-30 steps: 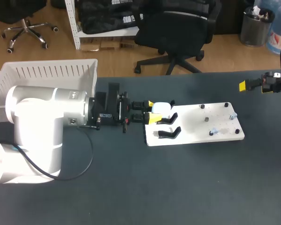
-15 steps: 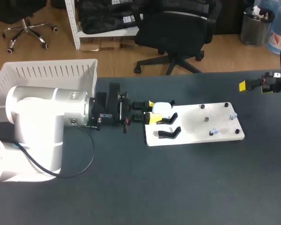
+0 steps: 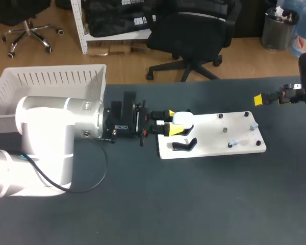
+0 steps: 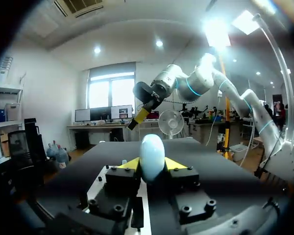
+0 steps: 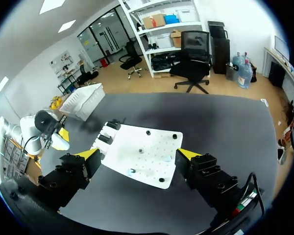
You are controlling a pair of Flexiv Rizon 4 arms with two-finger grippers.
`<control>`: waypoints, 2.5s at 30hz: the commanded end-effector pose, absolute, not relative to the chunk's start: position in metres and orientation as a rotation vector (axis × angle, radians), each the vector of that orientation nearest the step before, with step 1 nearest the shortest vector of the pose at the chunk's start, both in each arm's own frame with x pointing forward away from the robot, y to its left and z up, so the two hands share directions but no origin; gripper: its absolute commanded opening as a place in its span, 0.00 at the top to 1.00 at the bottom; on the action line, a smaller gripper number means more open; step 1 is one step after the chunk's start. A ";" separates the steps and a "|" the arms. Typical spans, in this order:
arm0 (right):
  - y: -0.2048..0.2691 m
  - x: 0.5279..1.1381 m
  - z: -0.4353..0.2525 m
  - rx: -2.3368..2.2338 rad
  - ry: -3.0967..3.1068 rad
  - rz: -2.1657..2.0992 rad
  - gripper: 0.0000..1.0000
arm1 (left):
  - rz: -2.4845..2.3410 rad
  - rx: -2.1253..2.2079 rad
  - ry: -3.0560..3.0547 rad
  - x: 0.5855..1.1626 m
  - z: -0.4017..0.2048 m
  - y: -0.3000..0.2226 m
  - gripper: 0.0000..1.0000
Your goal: Pick up each earbud case from the left stands, insert the matching earbuds, close the lid, and place the case in the box.
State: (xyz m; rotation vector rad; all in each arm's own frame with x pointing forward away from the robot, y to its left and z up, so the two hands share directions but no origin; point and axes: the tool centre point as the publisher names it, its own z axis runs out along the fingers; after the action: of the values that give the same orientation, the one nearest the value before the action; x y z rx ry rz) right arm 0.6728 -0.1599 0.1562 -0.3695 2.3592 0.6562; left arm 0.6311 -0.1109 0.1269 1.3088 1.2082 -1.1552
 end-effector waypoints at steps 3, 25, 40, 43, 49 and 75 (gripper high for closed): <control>-0.153 0.653 0.164 -0.411 2.353 0.674 0.00 | -1.160 1.311 1.194 0.632 0.126 -0.117 1.00; -0.114 0.611 0.168 -0.550 2.359 0.702 0.00 | -1.230 1.305 1.126 0.633 0.124 -0.135 1.00; -0.070 0.595 0.167 -0.644 2.421 0.684 0.00 | -1.249 1.284 1.137 0.635 0.120 -0.137 1.00; -0.063 0.594 0.164 -0.642 2.437 0.699 0.00 | -1.249 1.281 1.144 0.636 0.119 -0.137 1.00; -0.053 0.593 0.159 -0.617 2.464 0.729 0.00 | -1.237 1.285 1.156 0.638 0.119 -0.137 1.00; -0.007 0.610 0.141 -0.628 2.537 0.747 0.00 | -1.221 1.289 1.161 0.638 0.119 -0.137 1.00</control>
State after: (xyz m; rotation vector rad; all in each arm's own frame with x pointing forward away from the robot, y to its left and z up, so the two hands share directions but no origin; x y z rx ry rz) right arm 0.6047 -0.0116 0.1433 -0.6239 2.5318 0.7392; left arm 0.6398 -0.1366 0.1193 1.2932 1.1592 -1.2269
